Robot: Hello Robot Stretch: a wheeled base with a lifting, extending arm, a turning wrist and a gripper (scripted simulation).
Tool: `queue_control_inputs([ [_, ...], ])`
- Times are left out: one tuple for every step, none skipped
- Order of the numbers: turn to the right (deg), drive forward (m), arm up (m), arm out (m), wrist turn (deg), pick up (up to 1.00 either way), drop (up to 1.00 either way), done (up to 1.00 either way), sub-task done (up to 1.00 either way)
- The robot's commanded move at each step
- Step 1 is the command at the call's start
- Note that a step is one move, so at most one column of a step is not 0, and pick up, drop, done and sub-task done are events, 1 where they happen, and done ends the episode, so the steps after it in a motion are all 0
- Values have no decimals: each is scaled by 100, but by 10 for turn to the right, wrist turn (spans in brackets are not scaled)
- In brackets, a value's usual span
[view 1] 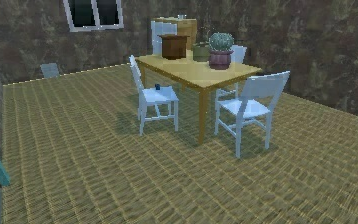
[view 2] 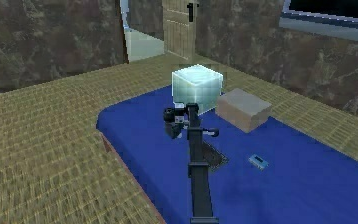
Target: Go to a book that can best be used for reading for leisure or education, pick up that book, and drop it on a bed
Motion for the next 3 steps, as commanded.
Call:
queue_control_inputs([
  [0, 0, 10, 0, 0, 0, 0, 0, 0],
  [0, 0, 0, -8, 0, 0, 0, 0, 0],
  [0, 0, 0, 0, 0, 0, 0, 100, 0],
])
